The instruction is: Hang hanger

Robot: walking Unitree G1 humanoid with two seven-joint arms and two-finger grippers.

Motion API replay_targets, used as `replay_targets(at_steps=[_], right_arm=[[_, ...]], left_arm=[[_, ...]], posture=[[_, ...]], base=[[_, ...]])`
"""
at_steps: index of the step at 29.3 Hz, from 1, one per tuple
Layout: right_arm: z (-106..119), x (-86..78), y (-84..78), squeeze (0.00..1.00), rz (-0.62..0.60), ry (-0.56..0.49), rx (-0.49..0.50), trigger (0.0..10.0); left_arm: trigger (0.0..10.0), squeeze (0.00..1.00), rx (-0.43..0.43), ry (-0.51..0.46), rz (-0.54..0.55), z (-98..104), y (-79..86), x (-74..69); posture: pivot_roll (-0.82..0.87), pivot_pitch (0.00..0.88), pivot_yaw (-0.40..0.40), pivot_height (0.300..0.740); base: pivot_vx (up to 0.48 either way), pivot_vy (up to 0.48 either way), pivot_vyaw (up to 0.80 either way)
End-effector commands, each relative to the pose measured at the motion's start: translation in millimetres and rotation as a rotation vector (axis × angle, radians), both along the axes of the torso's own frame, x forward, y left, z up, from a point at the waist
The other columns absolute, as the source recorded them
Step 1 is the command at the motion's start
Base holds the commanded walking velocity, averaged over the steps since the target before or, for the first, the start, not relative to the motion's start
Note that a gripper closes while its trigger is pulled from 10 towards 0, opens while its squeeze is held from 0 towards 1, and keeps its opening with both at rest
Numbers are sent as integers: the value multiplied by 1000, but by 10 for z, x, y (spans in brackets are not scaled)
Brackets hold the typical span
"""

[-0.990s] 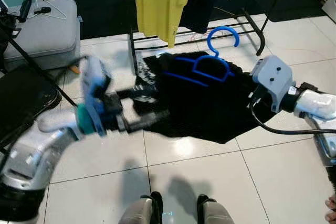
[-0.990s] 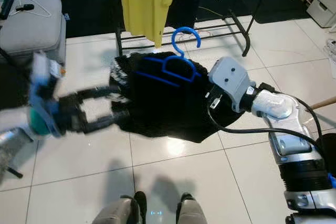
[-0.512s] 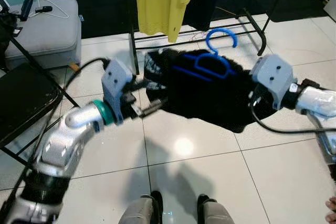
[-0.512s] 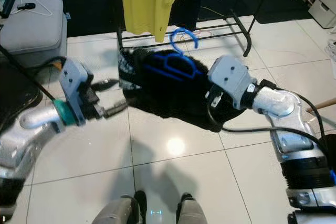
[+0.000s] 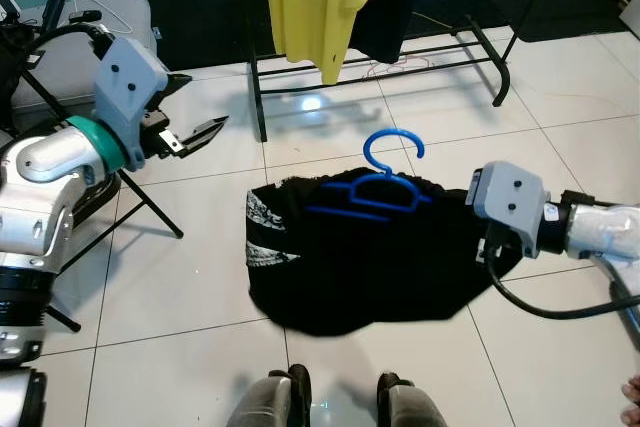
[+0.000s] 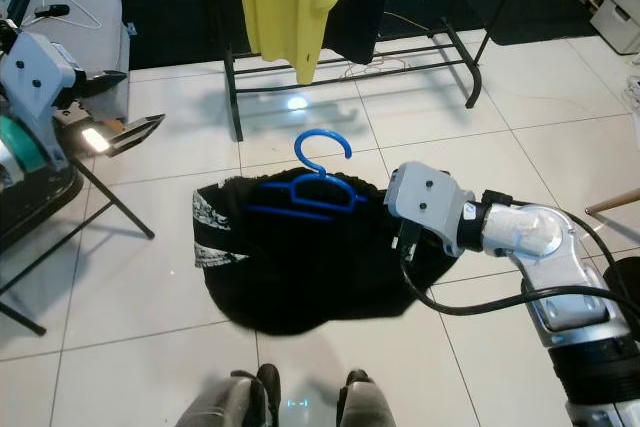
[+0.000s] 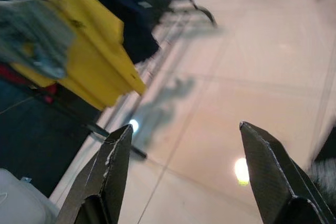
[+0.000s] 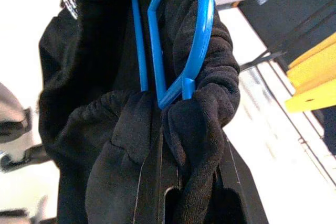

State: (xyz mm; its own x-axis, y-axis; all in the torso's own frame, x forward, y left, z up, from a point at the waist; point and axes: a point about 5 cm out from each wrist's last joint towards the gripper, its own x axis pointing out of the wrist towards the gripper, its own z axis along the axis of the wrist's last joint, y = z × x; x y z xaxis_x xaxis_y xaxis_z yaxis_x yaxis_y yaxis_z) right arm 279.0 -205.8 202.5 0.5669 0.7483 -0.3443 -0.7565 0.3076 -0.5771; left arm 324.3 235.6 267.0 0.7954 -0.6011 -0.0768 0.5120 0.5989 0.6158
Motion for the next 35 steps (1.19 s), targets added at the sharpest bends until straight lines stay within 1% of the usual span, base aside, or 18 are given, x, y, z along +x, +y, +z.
replay_targets(at_steps=[1, 3, 5, 6, 7, 8, 9, 10, 12, 15, 19, 26, 27, 28, 29, 30, 31, 35], right_arm=[[56, -33, 45, 0, 37, -17, 8, 10000], [91, -38, 51, 0, 50, -20, -3, 10000], [122, -42, 123, 0, 79, -25, 3, 10000], [122, -42, 123, 0, 79, -25, 3, 10000], [135, -42, 193, 0, 103, -32, 11, 10000], [135, -42, 193, 0, 103, -32, 11, 10000], [146, -46, 254, 0, 125, -37, 18, 10000], [146, -46, 254, 0, 125, -37, 18, 10000], [168, -60, 346, 0, 166, -44, 22, 10000], [175, -66, 365, 0, 176, -44, 21, 10000], [216, -80, 449, 0, 221, -56, 12, 10000], [249, -93, 493, 0, 247, -61, 1, 10000], [260, -91, 492, 0, 248, -64, 0, 10000], [271, -88, 490, 0, 249, -67, -2, 10000], [284, -85, 489, 0, 249, -71, -2, 10000], [291, -83, 490, 0, 250, -73, -3, 10000], [304, -79, 491, 0, 251, -77, -4, 10000], [352, -62, 492, 0, 256, -88, -12, 10000]], left_arm=[[10000, 0, 42, 32, -34, -82, -10, -20], [10000, 0, 120, 122, -155, -170, -18, -142], [10000, 0, 169, 207, -293, -300, -147, -266], [10000, 0, 169, 207, -293, -300, -147, -266], [10000, 0, 162, 234, -348, -374, -263, -305], [10000, 0, 162, 234, -348, -374, -263, -305], [10000, 0, 144, 246, -386, -432, -364, -318], [10000, 0, 144, 246, -386, -432, -364, -318], [10000, 0, 115, 259, -437, -520, -518, -313], [10000, 0, 113, 260, -451, -542, -550, -306], [10000, 0, 49, 242, -441, -547, -658, -185], [10000, 0, 48, 275, -461, -568, -645, -193], [6745, 0, 55, 282, -464, -584, -637, -203], [4275, 0, 58, 291, -467, -602, -635, -212], [3529, 0, 60, 298, -469, -621, -634, -223], [3529, 0, 60, 303, -470, -632, -637, -229], [0, 0, 59, 308, -477, -649, -648, -243], [0, 0, 50, 326, -511, -686, -689, -287]], posture=[[-95, 130, 122, 740], [-84, 126, 121, 740], [-83, 125, 121, 740], [-83, 125, 121, 740], [-86, 123, 120, 740], [-86, 123, 120, 740], [-91, 121, 119, 740], [-91, 121, 119, 740], [-97, 117, 115, 740], [-97, 117, 115, 740], [-102, 108, 120, 740], [-103, 104, 120, 740], [-103, 104, 120, 740], [-103, 102, 120, 740], [-103, 102, 120, 740], [-103, 102, 120, 740], [-103, 102, 120, 740], [-106, 101, 120, 740]], base=[[0, 0, 0], [0, 0, 0], [0, 0, 0], [0, 0, 0], [0, 0, 0], [0, 0, 0], [0, 0, 0], [0, 0, 0], [0, 0, 0], [0, 0, 0], [0, 0, 0], [0, 0, 0], [0, 0, 0], [0, 0, 0], [0, 0, 0], [0, 0, 0], [0, 0, 0], [0, 0, 0]])
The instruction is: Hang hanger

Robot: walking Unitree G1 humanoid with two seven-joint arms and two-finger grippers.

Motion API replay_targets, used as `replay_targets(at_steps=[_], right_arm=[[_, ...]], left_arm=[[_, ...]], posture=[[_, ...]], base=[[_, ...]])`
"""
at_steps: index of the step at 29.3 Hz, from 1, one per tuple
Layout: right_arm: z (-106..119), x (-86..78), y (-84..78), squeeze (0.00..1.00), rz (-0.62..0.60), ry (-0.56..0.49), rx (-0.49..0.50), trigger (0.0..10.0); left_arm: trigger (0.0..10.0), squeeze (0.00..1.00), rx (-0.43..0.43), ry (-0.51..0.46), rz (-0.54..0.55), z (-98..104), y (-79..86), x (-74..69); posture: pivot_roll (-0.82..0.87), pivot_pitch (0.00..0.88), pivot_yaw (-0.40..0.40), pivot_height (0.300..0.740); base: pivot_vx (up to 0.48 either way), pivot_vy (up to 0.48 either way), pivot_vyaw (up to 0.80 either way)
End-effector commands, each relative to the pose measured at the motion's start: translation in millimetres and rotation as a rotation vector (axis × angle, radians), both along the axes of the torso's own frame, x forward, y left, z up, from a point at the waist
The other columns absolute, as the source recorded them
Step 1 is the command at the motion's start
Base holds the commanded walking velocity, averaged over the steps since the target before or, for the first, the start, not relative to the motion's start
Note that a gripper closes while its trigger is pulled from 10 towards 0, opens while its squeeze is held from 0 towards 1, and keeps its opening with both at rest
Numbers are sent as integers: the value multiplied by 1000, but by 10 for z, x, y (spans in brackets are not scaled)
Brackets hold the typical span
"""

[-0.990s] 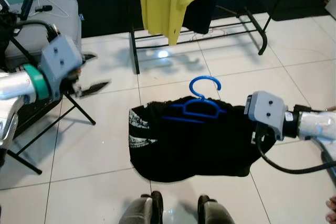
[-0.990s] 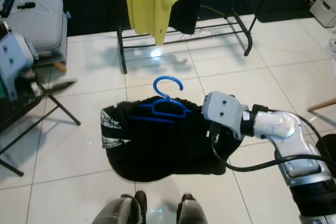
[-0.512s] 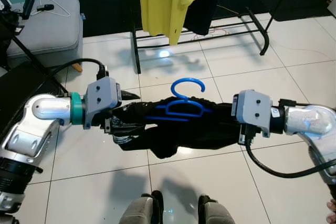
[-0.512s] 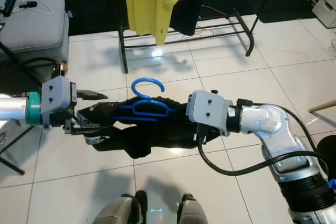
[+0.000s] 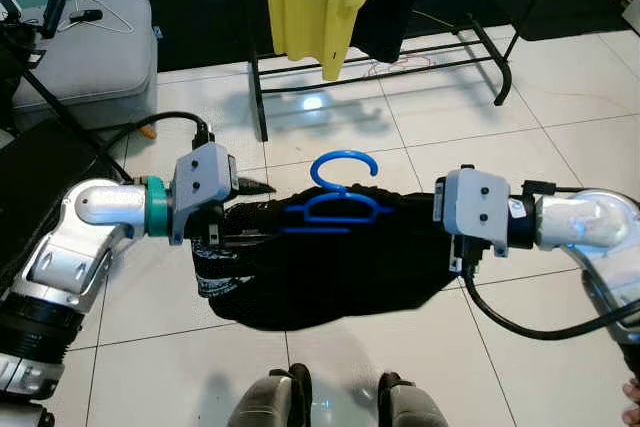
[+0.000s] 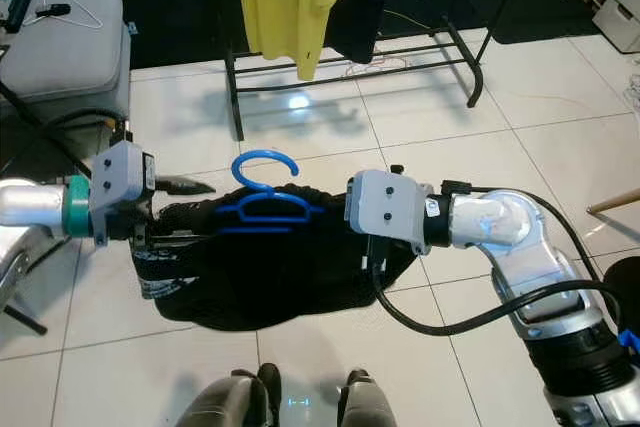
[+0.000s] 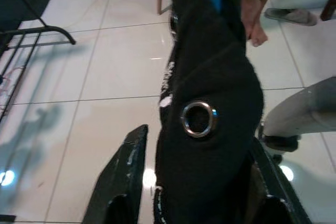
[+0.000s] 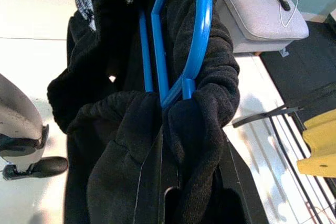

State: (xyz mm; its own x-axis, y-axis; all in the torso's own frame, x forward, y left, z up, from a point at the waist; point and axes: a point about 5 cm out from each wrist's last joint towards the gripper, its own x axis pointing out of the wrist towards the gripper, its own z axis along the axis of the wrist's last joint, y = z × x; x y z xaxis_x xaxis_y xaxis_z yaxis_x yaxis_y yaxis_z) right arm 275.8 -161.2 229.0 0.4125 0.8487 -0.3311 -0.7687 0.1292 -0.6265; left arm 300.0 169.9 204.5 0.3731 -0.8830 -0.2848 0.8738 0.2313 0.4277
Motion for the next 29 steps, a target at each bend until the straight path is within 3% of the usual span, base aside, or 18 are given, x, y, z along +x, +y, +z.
replay_targets(at_steps=[1, 25, 26, 29], right_arm=[[86, -30, 46, 0, 39, -28, 10, 10000], [117, 57, -14, 0, -1, -51, 11, 10000], [105, 57, -21, 1000, -6, -35, 24, 10000], [95, 19, -48, 1000, 4, 7, 24, 10000]], left_arm=[[0, 0, 10, 34, -29, -62, -32, -44], [0, 0, -82, 103, -79, -31, -113, -131], [0, 0, -94, 111, -89, -17, -123, -141], [0, 0, -107, 116, -101, 0, -135, -149]], posture=[[-106, 101, 120, 740], [-107, 106, 116, 740], [-108, 106, 116, 740], [-111, 107, 116, 740]], base=[[0, 0, 0], [0, 0, 0], [0, 0, 0], [0, 0, 0]])
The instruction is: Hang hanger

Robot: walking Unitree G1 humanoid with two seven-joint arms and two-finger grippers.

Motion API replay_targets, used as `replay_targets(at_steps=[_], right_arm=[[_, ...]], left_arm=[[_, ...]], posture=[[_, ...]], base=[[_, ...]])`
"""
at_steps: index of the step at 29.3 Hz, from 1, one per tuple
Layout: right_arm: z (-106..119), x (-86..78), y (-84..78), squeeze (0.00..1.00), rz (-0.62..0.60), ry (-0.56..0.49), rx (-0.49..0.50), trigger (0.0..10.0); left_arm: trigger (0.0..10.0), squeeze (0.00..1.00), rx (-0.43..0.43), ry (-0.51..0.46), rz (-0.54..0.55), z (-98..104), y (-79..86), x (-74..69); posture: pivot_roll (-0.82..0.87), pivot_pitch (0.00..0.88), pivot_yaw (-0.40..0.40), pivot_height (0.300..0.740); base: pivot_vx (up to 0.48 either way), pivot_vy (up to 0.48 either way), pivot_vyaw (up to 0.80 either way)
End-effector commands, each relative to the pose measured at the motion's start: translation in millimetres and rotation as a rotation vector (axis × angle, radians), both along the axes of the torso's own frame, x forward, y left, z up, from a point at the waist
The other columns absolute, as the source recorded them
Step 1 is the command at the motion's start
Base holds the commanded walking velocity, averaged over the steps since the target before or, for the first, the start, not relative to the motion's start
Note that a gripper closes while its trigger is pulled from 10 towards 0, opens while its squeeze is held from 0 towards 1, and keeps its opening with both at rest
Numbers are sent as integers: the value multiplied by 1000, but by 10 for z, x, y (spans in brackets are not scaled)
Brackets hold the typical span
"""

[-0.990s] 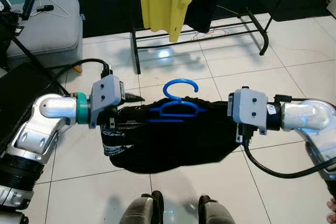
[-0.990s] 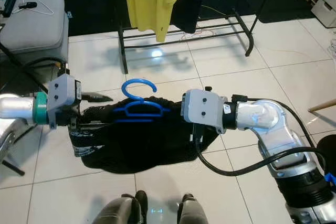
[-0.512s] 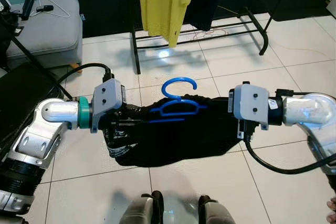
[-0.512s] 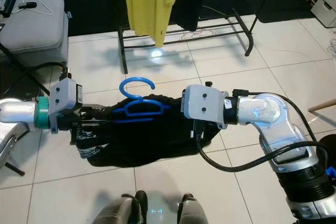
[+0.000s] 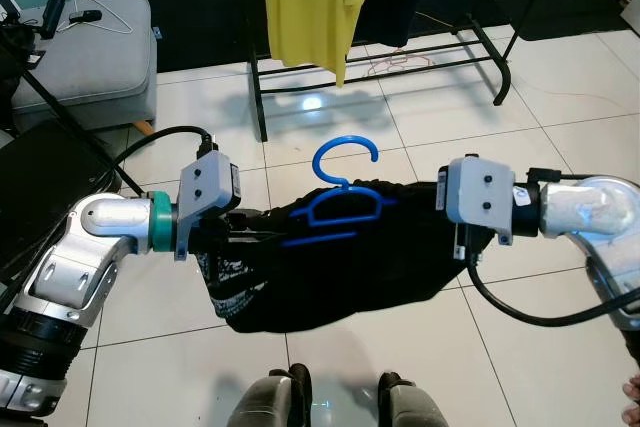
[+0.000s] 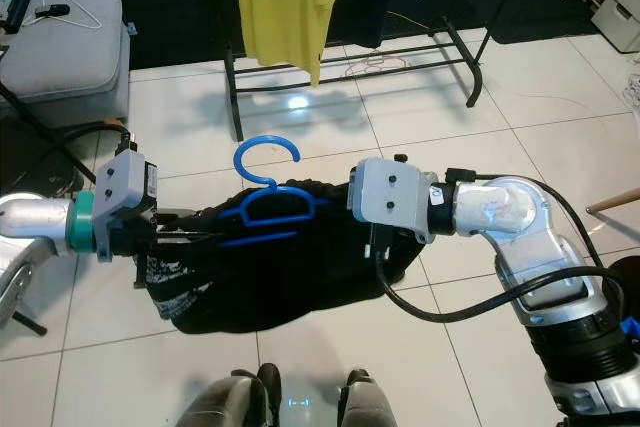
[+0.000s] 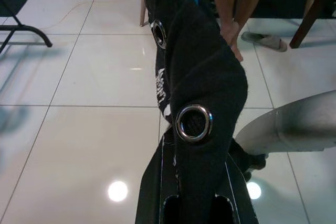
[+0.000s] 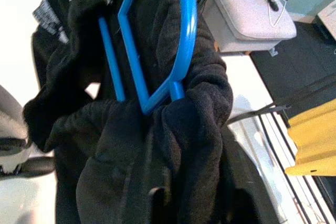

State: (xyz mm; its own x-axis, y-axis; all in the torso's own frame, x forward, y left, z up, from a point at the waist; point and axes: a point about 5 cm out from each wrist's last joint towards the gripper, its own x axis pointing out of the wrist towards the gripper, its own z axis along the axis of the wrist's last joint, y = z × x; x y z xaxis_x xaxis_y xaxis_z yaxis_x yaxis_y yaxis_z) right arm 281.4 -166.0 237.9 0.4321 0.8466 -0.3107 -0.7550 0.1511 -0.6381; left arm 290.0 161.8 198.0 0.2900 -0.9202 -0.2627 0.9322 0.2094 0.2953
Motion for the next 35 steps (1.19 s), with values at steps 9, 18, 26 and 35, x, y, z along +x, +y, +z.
replay_targets(at_steps=[9, 18, 26, 35], right_arm=[[160, -113, -151, 945, -15, 27, 18, 10000], [281, -254, -241, 0, -44, 77, 155, 10000], [120, -493, -195, 0, -61, 233, 416, 10000], [-445, -222, -242, 0, -468, 198, 593, 10000]], left_arm=[[0, 0, -70, 0, -32, 71, -78, -34], [0, 0, -107, -23, 142, 2, -40, 109], [10000, 0, -162, -23, 468, -154, 47, 308], [10000, 0, -192, 73, 693, -375, 0, 287]], posture=[[-120, 107, 117, 740], [-127, 108, 121, 740], [-132, 122, 126, 740], [-135, 126, 128, 740]], base=[[0, 0, 0], [0, 0, 0], [0, 0, 0], [0, 0, 0]])
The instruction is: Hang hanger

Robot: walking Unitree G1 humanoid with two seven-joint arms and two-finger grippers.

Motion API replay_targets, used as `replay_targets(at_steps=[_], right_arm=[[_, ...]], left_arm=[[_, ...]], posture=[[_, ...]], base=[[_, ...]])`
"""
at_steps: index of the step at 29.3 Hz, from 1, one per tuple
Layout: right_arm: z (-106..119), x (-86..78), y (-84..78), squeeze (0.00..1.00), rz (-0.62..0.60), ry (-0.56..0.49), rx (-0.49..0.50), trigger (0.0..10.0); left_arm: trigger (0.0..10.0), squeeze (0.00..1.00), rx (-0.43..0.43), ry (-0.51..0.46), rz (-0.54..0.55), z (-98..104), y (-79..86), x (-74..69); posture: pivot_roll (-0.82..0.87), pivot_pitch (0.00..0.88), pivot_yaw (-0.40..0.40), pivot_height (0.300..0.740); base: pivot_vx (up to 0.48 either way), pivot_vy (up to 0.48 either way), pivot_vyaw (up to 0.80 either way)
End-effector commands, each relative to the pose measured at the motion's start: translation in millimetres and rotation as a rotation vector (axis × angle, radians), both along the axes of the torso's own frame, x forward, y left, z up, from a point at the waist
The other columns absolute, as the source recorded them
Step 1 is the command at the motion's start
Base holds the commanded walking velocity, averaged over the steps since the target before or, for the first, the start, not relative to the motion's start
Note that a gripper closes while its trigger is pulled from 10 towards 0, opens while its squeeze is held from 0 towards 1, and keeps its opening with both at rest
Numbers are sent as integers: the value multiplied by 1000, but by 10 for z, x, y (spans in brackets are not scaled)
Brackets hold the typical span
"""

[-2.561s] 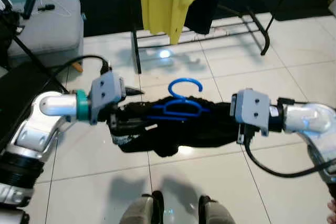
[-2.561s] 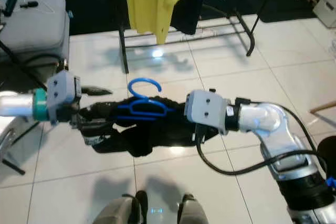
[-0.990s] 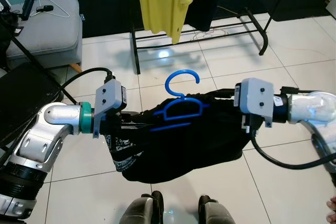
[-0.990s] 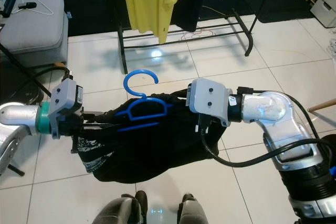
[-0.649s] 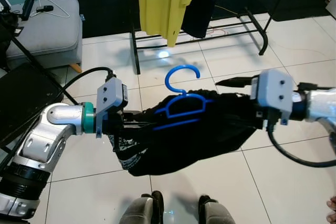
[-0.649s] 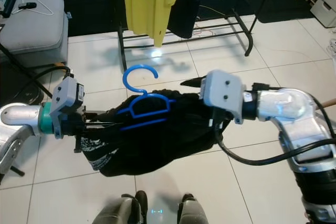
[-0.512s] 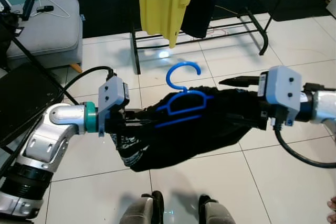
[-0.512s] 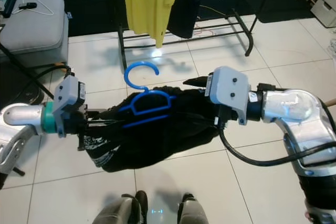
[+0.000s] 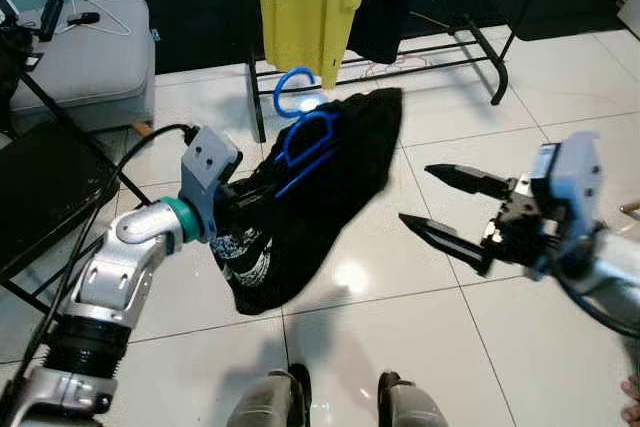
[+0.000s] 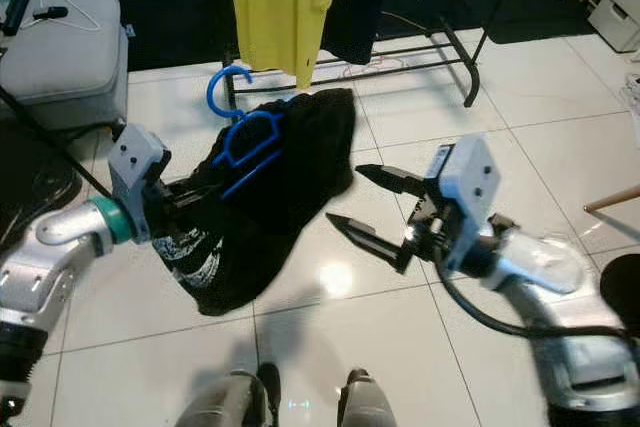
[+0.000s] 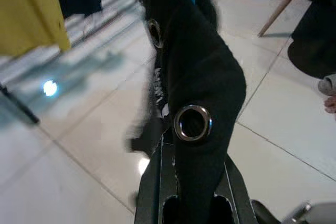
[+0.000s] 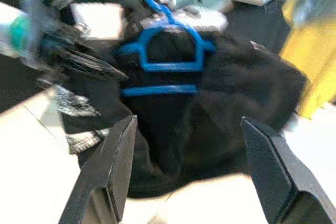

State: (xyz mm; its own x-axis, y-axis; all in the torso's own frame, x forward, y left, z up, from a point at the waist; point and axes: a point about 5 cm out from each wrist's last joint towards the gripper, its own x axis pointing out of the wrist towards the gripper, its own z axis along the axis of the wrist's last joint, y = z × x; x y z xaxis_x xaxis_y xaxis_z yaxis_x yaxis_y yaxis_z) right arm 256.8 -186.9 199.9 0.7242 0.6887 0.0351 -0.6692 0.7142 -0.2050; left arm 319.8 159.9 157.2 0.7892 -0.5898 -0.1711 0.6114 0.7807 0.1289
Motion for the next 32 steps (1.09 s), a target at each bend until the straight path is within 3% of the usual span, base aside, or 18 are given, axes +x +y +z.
replay_targets(at_steps=[1, 3, 5, 13, 14, 15, 16, 17, 22, 32], right_arm=[[-192, 89, -39, 0, -175, 18, 39, 10000], [-351, 151, -31, 0, -313, 36, 77, 10000], [-445, 200, -28, 0, -401, 73, 132, 10000], [-451, 228, -22, 0, -476, 63, 159, 10000], [-398, 247, -20, 0, -545, 1, 203, 10000], [-398, 247, -20, 0, -545, 1, 203, 10000], [-368, 260, -12, 0, -603, -49, 237, 10000], [-351, 248, 12, 0, -646, -107, 218, 10000], [-395, 222, 48, 0, -700, -141, 201, 10000], [-469, 237, 85, 0, -747, -119, 184, 10000]], left_arm=[[10000, 0, -14, 12, 111, -33, 26, -12], [10000, 0, 1, 41, 215, -133, 40, -13], [10000, 0, 73, 51, 256, -229, 42, -35], [10000, 0, 99, 53, 296, -289, 30, -48], [10000, 0, 27, 37, 381, -285, 2, -23], [10000, 0, 27, 37, 381, -285, 2, -23], [10000, 0, -26, 32, 450, -280, -21, -12], [10000, 0, -94, 7, 516, -237, -51, 5], [10000, 0, -143, -40, 554, -173, -131, 2], [10000, 0, -105, -73, 492, -194, -212, -89]], posture=[[-132, 123, 128, 740], [-130, 120, 126, 740], [-130, 117, 125, 740], [-134, 109, 125, 740], [-158, 88, 127, 740], [-158, 88, 127, 740], [-158, 88, 127, 740], [-169, 81, 125, 740], [-180, 72, 128, 740], [-184, 47, 123, 740]], base=[[0, 0, 0], [0, 0, 0], [0, 0, 0], [0, 0, 0], [0, 0, 0], [0, 0, 0], [0, 0, 0], [0, 0, 0], [0, 0, 0], [0, 0, 0]])
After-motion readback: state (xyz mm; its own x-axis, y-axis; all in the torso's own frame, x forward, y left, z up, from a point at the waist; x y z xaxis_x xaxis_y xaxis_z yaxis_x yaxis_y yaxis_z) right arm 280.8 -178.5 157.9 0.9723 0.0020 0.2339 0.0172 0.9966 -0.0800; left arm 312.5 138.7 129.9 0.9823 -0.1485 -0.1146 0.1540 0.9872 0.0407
